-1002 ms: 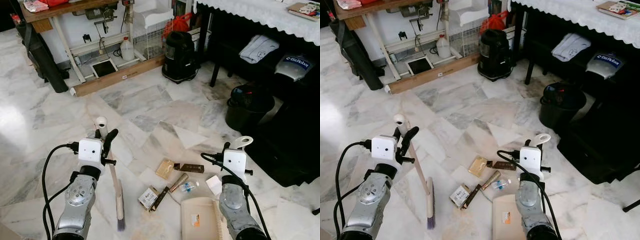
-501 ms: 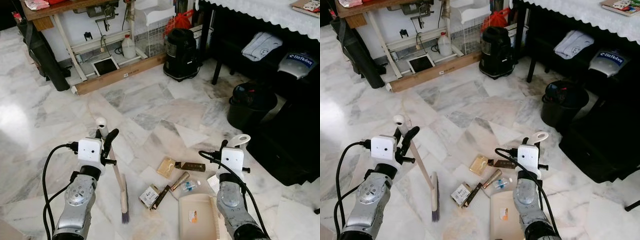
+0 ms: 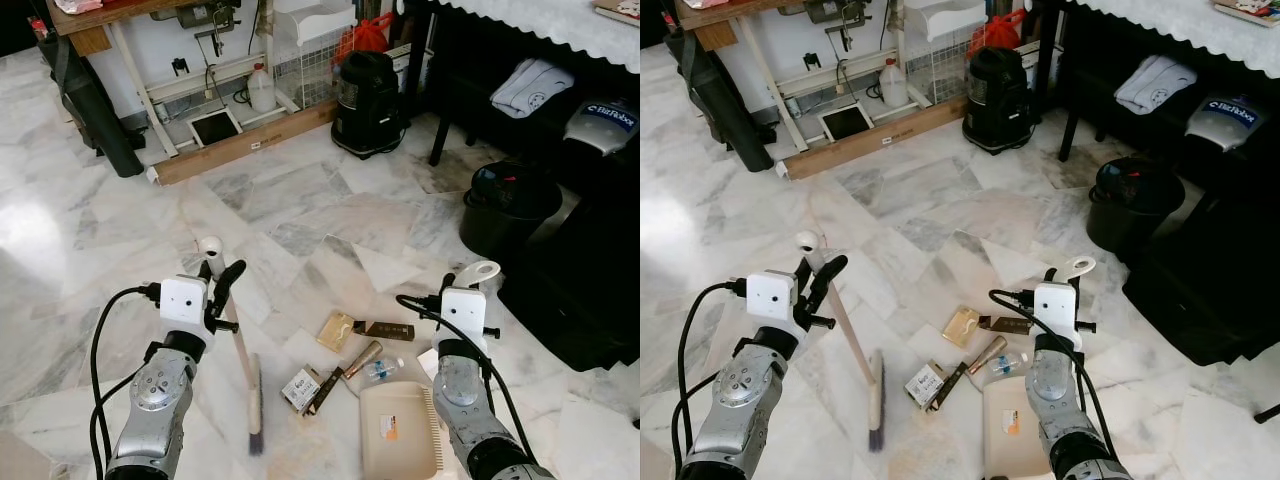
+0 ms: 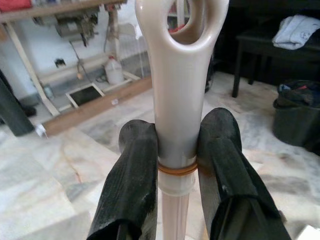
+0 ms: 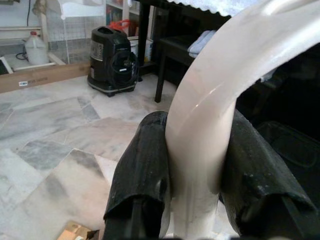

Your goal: Sweep floor

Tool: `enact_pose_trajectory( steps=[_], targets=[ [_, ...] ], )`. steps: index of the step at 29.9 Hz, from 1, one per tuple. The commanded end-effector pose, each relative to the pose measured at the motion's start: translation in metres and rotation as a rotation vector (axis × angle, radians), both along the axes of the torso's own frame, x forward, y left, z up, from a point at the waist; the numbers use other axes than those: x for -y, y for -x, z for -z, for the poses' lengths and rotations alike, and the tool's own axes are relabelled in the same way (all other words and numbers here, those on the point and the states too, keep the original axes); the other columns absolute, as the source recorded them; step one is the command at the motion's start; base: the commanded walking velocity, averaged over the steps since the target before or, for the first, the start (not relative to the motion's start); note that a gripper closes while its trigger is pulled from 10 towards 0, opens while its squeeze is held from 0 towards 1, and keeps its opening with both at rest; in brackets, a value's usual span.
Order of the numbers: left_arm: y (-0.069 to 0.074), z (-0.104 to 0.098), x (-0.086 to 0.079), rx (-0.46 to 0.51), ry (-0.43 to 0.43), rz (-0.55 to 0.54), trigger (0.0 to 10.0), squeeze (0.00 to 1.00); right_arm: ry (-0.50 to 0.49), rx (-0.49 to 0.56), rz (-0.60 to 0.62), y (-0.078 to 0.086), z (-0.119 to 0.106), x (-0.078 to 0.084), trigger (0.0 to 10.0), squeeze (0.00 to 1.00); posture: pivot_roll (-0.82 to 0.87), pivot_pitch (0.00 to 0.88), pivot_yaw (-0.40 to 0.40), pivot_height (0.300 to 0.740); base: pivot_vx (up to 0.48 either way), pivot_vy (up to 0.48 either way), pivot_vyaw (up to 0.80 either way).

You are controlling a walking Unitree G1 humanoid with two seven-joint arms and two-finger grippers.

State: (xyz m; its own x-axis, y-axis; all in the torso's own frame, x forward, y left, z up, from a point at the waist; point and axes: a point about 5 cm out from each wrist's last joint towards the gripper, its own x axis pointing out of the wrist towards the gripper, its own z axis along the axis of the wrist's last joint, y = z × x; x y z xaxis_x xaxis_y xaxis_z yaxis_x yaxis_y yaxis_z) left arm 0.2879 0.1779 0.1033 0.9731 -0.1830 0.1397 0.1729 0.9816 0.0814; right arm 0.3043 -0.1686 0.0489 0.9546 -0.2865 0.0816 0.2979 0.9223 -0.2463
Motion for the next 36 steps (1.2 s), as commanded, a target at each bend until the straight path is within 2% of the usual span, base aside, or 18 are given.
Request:
enact_pose_trajectory(
  steps=[1,8,15,18,29,36],
  targets=[
    [0.002,-0.004,-0.001,0.010,0.018,0.013,10.0,0.00,-0.002,-0.031,-0.028,0.005,0.008,-0.006,10.0,0.00,0.13,0.122,0.071,0.740,0.000,0.000,0.00],
    [0.001,-0.003,-0.002,0.003,0.046,0.017,10.0,0.00,-0.008,-0.087,-0.038,0.015,0.021,-0.007,10.0,0.00,0.14,0.118,0.067,0.740,0.000,0.000,0.00],
    [0.002,-0.002,-0.001,-0.035,0.099,0.082,10.0,0.00,-0.036,-0.137,-0.025,0.026,0.034,-0.006,10.0,0.00,0.14,0.106,0.068,0.740,0.000,0.000,0.00],
    [0.002,-0.004,-0.001,-0.064,0.145,0.127,10.0,0.00,-0.039,-0.139,-0.028,0.026,0.034,-0.006,10.0,0.00,0.14,0.101,0.067,0.740,0.000,0.000,0.00],
    [0.006,-0.002,0.006,-0.166,0.217,0.286,10.0,0.00,-0.039,-0.133,-0.032,0.022,0.031,-0.006,10.0,0.00,0.14,0.086,0.066,0.740,0.000,0.000,0.00],
    [0.007,-0.008,0.011,-0.190,0.294,0.342,10.0,0.00,-0.040,-0.138,-0.030,0.023,0.032,-0.005,10.0,0.00,0.13,0.079,0.065,0.740,0.000,0.000,0.00]
  ],
)
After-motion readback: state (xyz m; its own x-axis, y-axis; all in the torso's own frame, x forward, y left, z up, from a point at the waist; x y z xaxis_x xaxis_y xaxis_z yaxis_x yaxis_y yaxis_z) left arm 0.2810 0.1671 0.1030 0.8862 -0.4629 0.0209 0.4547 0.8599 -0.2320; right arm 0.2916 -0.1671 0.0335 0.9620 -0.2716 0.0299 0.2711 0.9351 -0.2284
